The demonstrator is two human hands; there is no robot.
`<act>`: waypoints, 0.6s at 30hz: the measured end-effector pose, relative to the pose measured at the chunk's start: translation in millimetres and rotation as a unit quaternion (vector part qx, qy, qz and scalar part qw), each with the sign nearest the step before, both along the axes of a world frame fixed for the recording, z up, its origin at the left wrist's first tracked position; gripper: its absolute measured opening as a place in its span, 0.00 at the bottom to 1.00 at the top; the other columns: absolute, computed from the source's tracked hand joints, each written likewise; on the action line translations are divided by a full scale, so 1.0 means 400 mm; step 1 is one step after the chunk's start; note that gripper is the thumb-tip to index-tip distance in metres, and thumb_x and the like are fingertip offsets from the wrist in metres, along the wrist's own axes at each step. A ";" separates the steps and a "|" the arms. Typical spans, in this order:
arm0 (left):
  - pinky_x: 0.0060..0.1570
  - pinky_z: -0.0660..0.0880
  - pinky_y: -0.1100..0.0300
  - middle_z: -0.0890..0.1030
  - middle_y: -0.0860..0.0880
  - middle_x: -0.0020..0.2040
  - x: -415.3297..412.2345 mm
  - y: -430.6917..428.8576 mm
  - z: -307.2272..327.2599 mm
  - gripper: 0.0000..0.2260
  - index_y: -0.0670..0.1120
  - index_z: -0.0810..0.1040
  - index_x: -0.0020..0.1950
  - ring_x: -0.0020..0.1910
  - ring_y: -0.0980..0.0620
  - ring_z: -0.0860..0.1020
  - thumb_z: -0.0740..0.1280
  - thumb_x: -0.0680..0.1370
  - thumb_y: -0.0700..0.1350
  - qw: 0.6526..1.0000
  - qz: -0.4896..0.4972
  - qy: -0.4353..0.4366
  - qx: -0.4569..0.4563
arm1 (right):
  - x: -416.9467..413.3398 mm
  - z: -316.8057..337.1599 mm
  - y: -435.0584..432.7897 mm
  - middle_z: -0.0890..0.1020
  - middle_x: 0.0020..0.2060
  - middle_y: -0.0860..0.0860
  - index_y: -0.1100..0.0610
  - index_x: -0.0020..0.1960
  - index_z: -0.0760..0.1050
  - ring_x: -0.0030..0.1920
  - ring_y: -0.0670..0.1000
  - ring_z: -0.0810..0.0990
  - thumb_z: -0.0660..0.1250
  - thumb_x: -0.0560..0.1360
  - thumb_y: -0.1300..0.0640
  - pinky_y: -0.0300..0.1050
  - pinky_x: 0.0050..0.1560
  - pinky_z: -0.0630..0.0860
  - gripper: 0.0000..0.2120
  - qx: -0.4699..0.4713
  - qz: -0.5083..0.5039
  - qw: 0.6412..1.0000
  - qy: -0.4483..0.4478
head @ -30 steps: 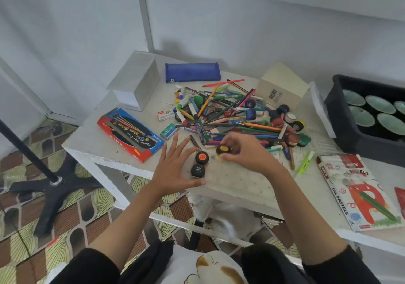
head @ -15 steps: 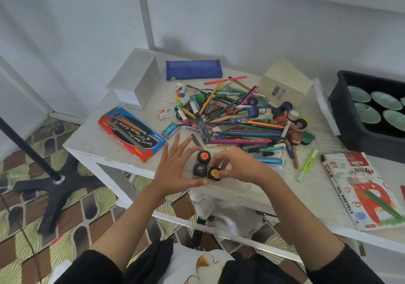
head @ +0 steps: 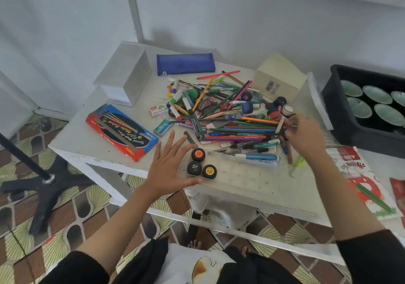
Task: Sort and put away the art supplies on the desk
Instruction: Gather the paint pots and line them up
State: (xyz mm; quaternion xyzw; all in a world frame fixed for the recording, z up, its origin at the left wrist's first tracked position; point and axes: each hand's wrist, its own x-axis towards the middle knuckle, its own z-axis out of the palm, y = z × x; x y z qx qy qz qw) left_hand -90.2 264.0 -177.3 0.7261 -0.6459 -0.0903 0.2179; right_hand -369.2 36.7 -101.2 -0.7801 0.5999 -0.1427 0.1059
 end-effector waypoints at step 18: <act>0.73 0.40 0.42 0.53 0.55 0.77 -0.001 -0.005 0.002 0.41 0.59 0.59 0.73 0.77 0.53 0.39 0.58 0.64 0.77 1.000 -0.004 0.005 0.010 | -0.034 -0.030 -0.009 0.73 0.53 0.58 0.58 0.54 0.75 0.56 0.59 0.69 0.71 0.72 0.52 0.53 0.54 0.69 0.15 -0.022 -0.011 0.996 0.085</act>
